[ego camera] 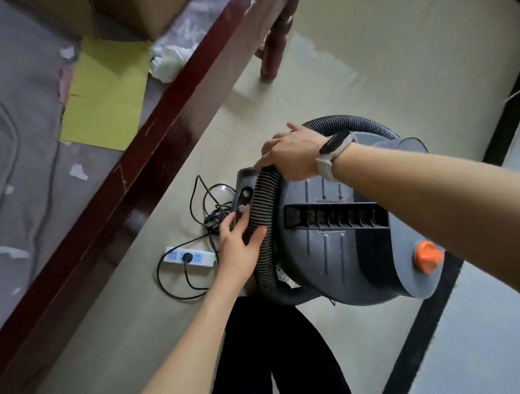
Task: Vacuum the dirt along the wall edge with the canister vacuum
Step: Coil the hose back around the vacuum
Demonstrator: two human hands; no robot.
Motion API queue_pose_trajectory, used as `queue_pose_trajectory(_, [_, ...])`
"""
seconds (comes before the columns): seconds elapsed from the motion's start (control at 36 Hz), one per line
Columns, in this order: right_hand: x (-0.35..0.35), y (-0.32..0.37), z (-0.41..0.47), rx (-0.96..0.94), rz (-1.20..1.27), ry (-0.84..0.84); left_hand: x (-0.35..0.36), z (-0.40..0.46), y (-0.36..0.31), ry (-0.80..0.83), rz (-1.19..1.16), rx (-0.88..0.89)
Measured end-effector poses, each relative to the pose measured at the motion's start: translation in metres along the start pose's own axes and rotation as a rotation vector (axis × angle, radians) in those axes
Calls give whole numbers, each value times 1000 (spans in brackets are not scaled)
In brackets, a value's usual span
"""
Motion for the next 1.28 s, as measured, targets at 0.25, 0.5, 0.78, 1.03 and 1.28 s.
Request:
queue_pose_trajectory(0.25, [59, 22, -57, 76, 68, -269, 5, 8, -1, 77, -31, -41])
queue_pose_trajectory(0.5, [63, 18, -44, 89, 67, -180, 12, 20, -1, 164, -91, -118])
queue_pose_trajectory(0.78, [60, 19, -26, 124, 4, -171, 11, 30, 0, 83, -57, -182])
queue_pose_trajectory(1.03, [53, 18, -71, 342, 124, -570, 14, 35, -7, 191, -59, -120])
queue_pose_trajectory(1.28, [113, 74, -120, 312, 141, -770, -8, -11, 11, 52, 466, 184])
Point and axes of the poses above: each hand's wrist, its own z-axis towards the middle knuckle, its own x-axis out of the palm, y = z × x, the point moved 10 cm from there along z, towards the middle knuckle, and after that the axes turned 15 degrees about z, right-handed, at the moved point
